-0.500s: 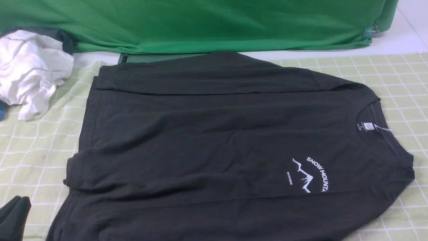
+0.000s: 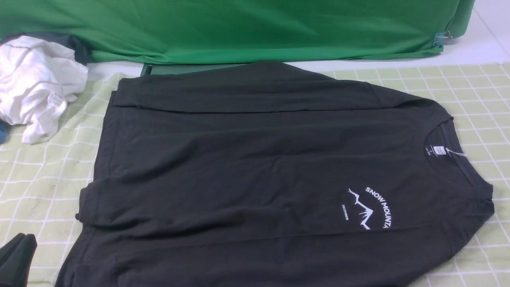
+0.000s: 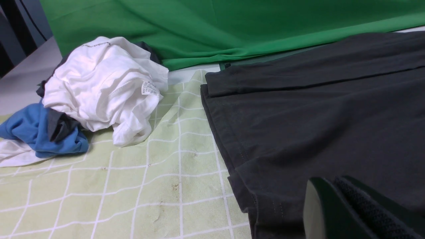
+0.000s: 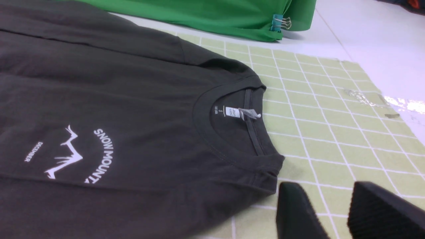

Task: Fold a long-sleeved shirt over a green coffee tablecloth.
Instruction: 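Grasp the left edge of the dark T-shirt lying flat on the table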

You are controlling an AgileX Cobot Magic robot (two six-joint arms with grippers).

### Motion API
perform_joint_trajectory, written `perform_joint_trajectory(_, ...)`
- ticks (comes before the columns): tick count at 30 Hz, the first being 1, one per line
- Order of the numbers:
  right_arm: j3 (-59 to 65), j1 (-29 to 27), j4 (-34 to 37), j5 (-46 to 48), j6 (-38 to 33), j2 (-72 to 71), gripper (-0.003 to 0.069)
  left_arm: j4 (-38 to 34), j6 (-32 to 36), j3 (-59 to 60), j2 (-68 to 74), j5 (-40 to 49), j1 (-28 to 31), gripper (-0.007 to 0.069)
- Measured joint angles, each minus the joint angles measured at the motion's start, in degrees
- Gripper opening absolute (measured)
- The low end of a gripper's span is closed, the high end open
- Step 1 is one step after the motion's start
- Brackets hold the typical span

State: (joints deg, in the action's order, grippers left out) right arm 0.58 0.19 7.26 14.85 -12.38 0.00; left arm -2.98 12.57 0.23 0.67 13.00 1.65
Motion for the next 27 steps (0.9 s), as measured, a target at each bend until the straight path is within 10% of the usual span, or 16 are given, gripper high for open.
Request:
perform_joint_trajectory(9, 0.0, 0.0, 0.0, 0.0, 0.0, 0.0, 0.0245, 0.8, 0.0, 0.0, 0.0, -2.3, 0.0, 0.0017)
perform_joint_trajectory(16, 0.0, 0.0, 0.0, 0.0, 0.0, 0.0, 0.0245, -16.9, -2.3, 0.0, 0.0, -17.7, 0.0, 0.0017)
perform_joint_trajectory(27, 0.1, 0.0, 2.6, -10.6, 8.0, 0.0, 0.0245, -21.0, -28.2, -0.6, 0.0, -40.0, 0.0, 0.0017)
